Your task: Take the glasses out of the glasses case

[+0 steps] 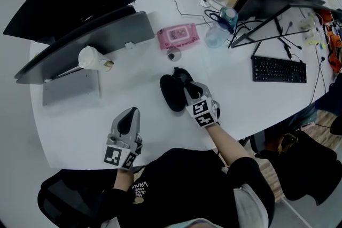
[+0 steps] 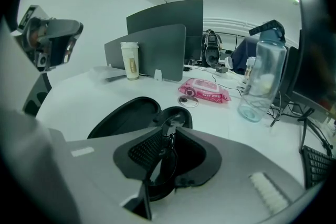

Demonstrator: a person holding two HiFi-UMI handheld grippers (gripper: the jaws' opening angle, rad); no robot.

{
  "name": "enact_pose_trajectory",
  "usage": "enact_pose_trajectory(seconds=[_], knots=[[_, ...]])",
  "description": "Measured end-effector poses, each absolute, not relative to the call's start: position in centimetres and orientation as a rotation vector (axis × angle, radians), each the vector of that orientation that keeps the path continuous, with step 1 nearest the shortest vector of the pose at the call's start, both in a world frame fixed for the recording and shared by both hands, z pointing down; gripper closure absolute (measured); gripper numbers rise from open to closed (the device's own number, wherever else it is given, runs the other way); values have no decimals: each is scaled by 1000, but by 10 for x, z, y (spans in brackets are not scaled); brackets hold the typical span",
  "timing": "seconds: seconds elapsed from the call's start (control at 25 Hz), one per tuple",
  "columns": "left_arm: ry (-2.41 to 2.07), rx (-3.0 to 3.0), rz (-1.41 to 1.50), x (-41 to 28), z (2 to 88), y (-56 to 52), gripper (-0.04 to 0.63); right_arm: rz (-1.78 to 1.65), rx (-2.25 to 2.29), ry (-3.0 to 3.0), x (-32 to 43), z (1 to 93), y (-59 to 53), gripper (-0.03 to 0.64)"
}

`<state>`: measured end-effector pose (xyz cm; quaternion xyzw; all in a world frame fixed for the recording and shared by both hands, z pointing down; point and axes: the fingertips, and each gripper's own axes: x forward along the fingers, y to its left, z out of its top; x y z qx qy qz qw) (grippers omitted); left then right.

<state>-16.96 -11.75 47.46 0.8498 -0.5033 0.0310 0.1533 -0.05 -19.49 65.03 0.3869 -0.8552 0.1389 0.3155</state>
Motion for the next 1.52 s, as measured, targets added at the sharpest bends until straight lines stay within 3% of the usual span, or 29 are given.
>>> enact_pose_trajectory(seconds=[0.28,0.48,1.52], knots=[[-1426,2436,97,-169,478,-119,594,342,977,-2229,-4,655,-195,542],[-1415,2433,102,-168,481,-121,594,337,994,-2214,0,660,-198,595],[-1422,2435,85,-167,476,-118,594,335,1036,-2241,4,646,-197,612]])
